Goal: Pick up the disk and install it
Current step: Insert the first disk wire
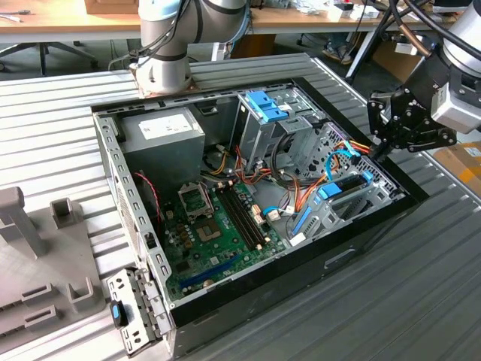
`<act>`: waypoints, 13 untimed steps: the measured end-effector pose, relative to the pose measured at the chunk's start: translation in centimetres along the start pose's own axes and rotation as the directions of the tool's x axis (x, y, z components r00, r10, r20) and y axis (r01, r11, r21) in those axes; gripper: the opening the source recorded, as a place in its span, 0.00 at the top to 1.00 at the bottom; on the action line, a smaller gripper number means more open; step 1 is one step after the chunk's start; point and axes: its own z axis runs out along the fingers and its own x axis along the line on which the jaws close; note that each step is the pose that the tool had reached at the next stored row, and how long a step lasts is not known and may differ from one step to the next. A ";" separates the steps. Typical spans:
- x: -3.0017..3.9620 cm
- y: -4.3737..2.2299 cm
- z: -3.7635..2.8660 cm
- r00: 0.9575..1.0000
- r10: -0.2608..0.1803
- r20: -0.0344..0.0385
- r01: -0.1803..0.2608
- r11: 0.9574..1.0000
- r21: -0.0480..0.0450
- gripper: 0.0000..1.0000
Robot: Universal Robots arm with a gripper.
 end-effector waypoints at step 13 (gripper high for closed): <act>-0.41 0.53 0.08 0.993 0.118 -0.018 -0.118 0.993 0.007 0.83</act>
